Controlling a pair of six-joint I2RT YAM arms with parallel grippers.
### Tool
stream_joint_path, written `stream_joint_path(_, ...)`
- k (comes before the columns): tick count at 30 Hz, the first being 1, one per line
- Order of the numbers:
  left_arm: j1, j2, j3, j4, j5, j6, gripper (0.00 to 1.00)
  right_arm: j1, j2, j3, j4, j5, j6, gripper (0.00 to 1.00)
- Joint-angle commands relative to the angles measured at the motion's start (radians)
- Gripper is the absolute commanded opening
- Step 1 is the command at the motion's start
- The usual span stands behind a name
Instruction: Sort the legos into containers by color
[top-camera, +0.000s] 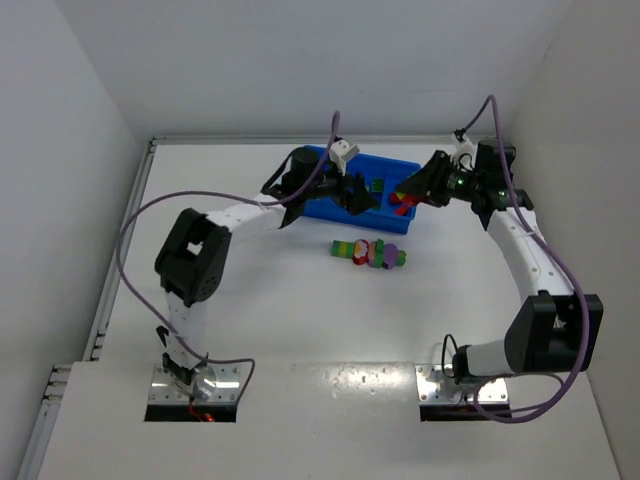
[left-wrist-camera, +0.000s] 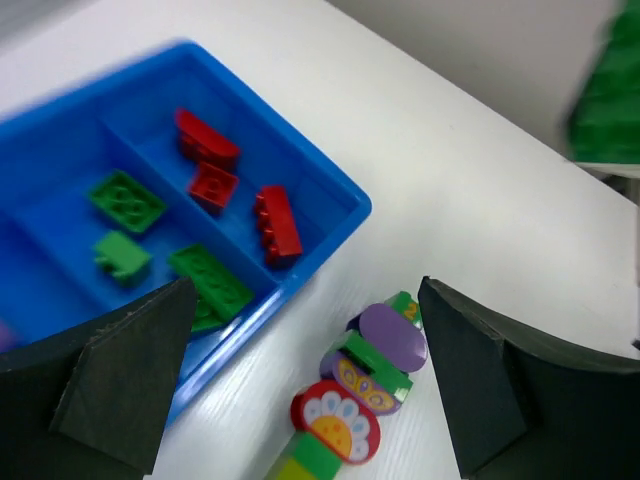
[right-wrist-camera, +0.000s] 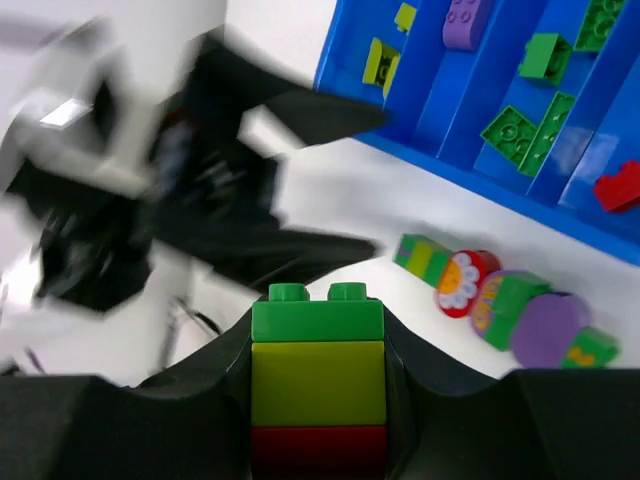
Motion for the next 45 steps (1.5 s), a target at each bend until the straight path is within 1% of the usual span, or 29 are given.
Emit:
stream_joint_path(1, -0.018, -0.242, -0.098, -0.045, -0.174, 0.149, 1.00, -0.008, 0.005, -0.005, 0.084, 0.044, 0.271, 0.00)
stream_joint_path(2, -0.033, -0.290, -0.144, -0.045, -0.213, 0.208, 1.00, -0.008, 0.014, -0.014, 0.084, 0.060, 0.348, 0.00)
stream_joint_path(3, -0.077, -0.337, -0.235, -0.045, -0.299, 0.250, 1.00, 0.003, 0.014, -0.015, 0.084, 0.078, 0.379, 0.00)
stream_joint_path(4, -0.103, -0.427, -0.282, -0.027, -0.344, 0.350, 1.00, 0.012, 0.028, -0.015, 0.075, 0.096, 0.410, 0.00)
stream_joint_path(5, -0.167, -0.471, -0.382, -0.003, -0.455, 0.403, 1.00, 0.012, 0.028, -0.024, 0.064, 0.107, 0.474, 0.00)
stream_joint_path(6, -0.200, -0.508, -0.440, 0.089, -0.505, 0.455, 1.00, 0.023, 0.042, -0.024, 0.050, 0.122, 0.505, 0.00)
stream_joint_path(7, -0.228, -0.541, -0.498, 0.143, -0.549, 0.504, 1.00, 0.023, 0.057, -0.024, 0.017, 0.148, 0.534, 0.00)
stream_joint_path(8, -0.278, -0.590, -0.594, 0.195, -0.613, 0.596, 1.00, 0.023, 0.057, -0.004, -0.002, 0.161, 0.587, 0.00)
stream_joint_path(9, -0.300, -0.604, -0.630, 0.236, -0.638, 0.639, 1.00, 0.032, 0.071, 0.005, -0.023, 0.175, 0.612, 0.00)
stream_joint_path(10, -0.318, -0.615, -0.656, 0.285, -0.657, 0.678, 1.00, 0.032, 0.083, 0.014, -0.055, 0.187, 0.635, 0.00)
stream_joint_path(11, -0.337, -0.615, -0.679, 0.307, -0.675, 0.748, 1.00, 0.032, 0.084, 0.033, -0.066, 0.196, 0.663, 0.00)
stream_joint_path(12, -0.370, -0.624, -0.716, 0.333, -0.732, 0.775, 1.00, 0.043, 0.094, 0.033, -0.067, 0.196, 0.675, 0.00)
stream_joint_path(15, -0.404, -0.611, -0.741, 0.450, -0.806, 0.859, 1.00, 0.054, 0.094, 0.056, -0.109, 0.210, 0.709, 0.00)
stream_joint_path(17, -0.415, -0.580, -0.765, 0.525, -0.815, 0.882, 0.96, 0.078, 0.094, 0.067, -0.146, 0.228, 0.718, 0.00)
stream_joint_path(20, -0.426, -0.546, -0.752, 0.600, -0.856, 0.931, 0.88, 0.106, 0.094, 0.076, -0.195, 0.254, 0.729, 0.00)
stream_joint_path(21, -0.426, -0.517, -0.741, 0.600, -0.867, 0.940, 0.84, 0.117, 0.094, 0.076, -0.214, 0.292, 0.729, 0.00)
stream_joint_path(23, -0.435, -0.506, -0.706, 0.611, -0.876, 0.941, 0.81, 0.127, 0.103, 0.088, -0.249, 0.320, 0.738, 0.00)
stream_joint_path(25, -0.435, -0.494, -0.692, 0.629, -0.844, 0.912, 0.76, 0.127, 0.103, 0.097, -0.278, 0.343, 0.761, 0.00)
stream_joint_path(27, -0.423, -0.494, -0.658, 0.599, -0.771, 0.866, 0.76, 0.137, 0.125, 0.107, -0.300, 0.368, 0.772, 0.00)
stream_joint_path(28, -0.423, -0.494, -0.643, 0.585, -0.752, 0.805, 0.76, 0.149, 0.125, 0.117, -0.300, 0.368, 0.772, 0.00)
stream_joint_path(29, -0.412, -0.494, -0.602, 0.565, -0.729, 0.775, 0.76, 0.149, 0.134, 0.129, -0.309, 0.382, 0.781, 0.00)
stream_joint_path(31, -0.403, -0.494, -0.566, 0.521, -0.705, 0.712, 0.76, 0.158, 0.145, 0.140, -0.309, 0.391, 0.781, 0.00)
stream_joint_path(34, -0.392, -0.473, -0.503, 0.476, -0.645, 0.665, 0.76, 0.167, 0.154, 0.165, -0.347, 0.423, 0.781, 0.00)
stream_joint_path(40, -0.383, -0.428, -0.423, 0.430, -0.547, 0.620, 0.76, 0.189, 0.163, 0.222, -0.389, 0.482, 0.790, 0.00)
stream_joint_path(45, -0.383, -0.399, -0.385, 0.398, -0.489, 0.638, 0.75, 0.189, 0.172, 0.249, -0.398, 0.491, 0.790, 0.00)
